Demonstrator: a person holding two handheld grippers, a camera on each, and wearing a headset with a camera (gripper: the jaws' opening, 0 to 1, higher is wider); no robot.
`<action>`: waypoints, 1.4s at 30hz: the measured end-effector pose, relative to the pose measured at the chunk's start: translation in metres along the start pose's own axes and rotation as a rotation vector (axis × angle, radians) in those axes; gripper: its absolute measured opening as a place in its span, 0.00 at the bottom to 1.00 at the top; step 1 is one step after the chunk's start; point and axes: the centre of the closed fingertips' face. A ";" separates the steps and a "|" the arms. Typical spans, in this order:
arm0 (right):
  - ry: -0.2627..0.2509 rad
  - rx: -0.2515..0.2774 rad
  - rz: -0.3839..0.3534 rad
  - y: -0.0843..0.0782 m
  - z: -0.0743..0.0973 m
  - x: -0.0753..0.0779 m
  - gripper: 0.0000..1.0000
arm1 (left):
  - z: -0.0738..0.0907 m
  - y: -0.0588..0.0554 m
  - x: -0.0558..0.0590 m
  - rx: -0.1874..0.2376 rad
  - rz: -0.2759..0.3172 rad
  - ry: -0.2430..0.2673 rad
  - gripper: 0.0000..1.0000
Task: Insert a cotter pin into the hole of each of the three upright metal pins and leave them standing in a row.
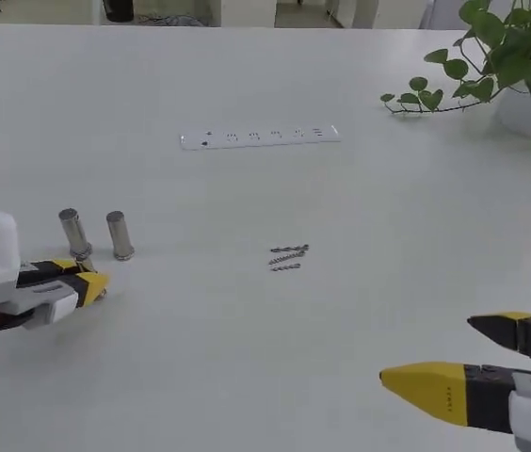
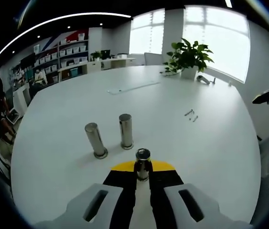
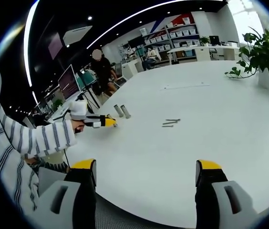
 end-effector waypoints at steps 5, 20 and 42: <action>0.015 -0.006 0.002 -0.003 0.000 -0.004 0.82 | 0.010 0.005 0.007 0.011 -0.009 -0.007 0.05; 0.035 0.011 0.039 -0.003 0.004 -0.012 0.78 | 0.026 0.013 0.045 0.056 -0.039 -0.060 0.05; 0.066 -0.028 0.071 -0.013 -0.006 -0.022 0.78 | 0.028 0.010 0.119 0.057 -0.189 -0.201 0.05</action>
Point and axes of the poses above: the centre of the closed fingertips' face, and the gripper's own axes: z roughly backward along the fingers, x roughly to its right, y roughly out of its top, and after that the axes turned 13 degrees about -z, right-handed
